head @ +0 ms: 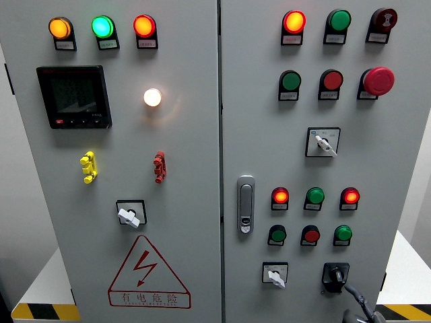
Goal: Trip black knob to open circuit
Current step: 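Reach the right hand up to the black rotary knob, then grip the black knob with the right hand and rotate it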
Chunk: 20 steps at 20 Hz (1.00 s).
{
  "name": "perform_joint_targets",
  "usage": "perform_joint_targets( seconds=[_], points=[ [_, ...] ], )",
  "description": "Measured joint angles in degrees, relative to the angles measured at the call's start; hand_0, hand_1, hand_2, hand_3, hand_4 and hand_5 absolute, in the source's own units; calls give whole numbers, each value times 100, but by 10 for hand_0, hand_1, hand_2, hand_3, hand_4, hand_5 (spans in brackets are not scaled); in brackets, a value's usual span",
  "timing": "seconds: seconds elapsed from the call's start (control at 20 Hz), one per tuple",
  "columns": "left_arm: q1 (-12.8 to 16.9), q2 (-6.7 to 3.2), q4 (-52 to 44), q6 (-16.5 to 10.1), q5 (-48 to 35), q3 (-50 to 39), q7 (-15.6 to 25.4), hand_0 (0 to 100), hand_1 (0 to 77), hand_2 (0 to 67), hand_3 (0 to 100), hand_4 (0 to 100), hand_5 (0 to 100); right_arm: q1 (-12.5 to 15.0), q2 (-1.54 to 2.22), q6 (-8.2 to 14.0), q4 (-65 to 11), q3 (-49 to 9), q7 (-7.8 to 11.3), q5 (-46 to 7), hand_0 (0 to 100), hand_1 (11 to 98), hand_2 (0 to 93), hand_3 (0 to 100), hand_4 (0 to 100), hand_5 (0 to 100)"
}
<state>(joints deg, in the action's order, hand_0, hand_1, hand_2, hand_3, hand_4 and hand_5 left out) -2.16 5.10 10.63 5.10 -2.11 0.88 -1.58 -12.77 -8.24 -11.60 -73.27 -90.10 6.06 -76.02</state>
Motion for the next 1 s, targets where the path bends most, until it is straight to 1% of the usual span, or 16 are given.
perform_joint_targets(
  seconds=[1.0],
  points=[
    [-1,3,0,0,0,0,0,0,0,195,261,98,86,37,-1,-8,-174,353,-97,27,1000,595,0,956,1000,1000]
  ],
)
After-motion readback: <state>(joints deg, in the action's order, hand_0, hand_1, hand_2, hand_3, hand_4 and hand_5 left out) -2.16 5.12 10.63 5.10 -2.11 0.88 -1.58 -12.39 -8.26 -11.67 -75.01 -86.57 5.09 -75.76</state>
